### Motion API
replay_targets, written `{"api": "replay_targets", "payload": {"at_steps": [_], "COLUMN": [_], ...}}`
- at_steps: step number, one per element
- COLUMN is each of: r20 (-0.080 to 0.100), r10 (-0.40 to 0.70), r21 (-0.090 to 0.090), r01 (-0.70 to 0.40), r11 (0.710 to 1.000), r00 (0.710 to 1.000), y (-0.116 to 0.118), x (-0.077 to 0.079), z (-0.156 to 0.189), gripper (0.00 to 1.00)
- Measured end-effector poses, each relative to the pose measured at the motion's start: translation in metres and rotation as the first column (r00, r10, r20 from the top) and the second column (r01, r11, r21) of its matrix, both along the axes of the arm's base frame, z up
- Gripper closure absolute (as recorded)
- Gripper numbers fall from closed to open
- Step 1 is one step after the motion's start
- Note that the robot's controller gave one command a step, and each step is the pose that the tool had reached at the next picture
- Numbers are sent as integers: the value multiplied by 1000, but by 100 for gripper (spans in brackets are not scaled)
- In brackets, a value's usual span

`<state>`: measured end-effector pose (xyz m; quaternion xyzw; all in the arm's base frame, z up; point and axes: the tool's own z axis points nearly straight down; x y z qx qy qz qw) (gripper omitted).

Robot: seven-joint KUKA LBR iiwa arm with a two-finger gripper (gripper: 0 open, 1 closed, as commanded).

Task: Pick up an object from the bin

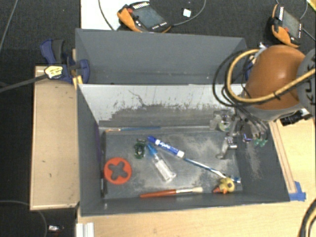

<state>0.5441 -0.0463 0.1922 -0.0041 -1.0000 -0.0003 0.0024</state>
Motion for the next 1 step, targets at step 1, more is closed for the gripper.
{"api": "replay_targets", "payload": {"at_steps": [1], "r20": [8], "r10": [3], "r21": [-1], "r01": [-3], "r11": [1000], "r00": [1000], "y": [0], "x": [1], "z": [5], "gripper": [0]}}
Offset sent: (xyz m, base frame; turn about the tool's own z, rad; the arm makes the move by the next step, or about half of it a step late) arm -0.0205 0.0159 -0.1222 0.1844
